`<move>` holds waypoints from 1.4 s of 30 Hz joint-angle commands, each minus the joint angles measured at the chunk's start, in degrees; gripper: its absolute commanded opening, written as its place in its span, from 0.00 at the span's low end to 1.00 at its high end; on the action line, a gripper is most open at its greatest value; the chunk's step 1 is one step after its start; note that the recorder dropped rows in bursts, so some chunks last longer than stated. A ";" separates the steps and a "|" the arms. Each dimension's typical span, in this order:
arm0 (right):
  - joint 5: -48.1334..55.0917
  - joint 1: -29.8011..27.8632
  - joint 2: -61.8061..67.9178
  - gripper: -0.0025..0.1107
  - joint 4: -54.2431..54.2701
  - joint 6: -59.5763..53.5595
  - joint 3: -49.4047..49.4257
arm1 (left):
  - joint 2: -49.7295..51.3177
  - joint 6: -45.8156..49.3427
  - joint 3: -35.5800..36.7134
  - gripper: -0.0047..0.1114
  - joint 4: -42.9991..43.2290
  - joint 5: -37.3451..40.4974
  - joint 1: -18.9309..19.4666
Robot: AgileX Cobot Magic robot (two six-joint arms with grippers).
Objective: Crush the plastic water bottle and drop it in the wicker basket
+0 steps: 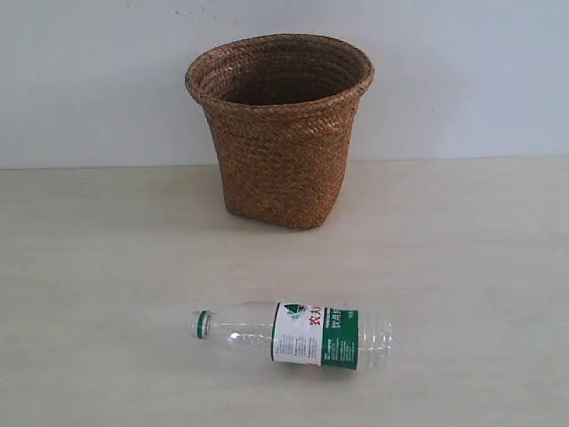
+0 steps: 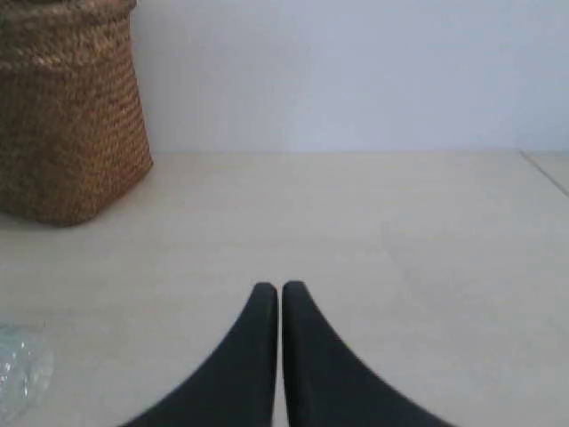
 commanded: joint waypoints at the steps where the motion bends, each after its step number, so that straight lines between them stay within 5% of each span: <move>1: -9.50 0.10 -0.31 0.02 -0.58 -1.10 -0.06 | -0.20 -2.19 0.19 0.07 -0.64 -5.88 0.18; 6: -20.41 0.10 -0.31 0.02 2.87 7.21 -0.06 | -0.20 -12.29 0.19 0.07 -0.64 -16.72 0.18; 13: -23.33 0.10 -0.05 0.02 2.69 13.22 -1.70 | -0.20 -14.58 0.19 0.07 0.50 -27.50 0.18; 24: -18.97 0.10 17.57 0.02 2.45 9.05 -18.04 | 18.76 -16.80 -11.28 0.07 2.83 -25.30 0.18; 33: -7.54 0.10 33.31 0.02 2.45 1.33 -31.44 | 40.61 -30.44 -29.66 0.07 26.71 -12.16 -0.84; 42: 8.31 0.10 46.46 0.02 2.68 -6.68 -41.96 | 54.76 -29.21 -39.27 0.07 37.64 -1.62 -7.26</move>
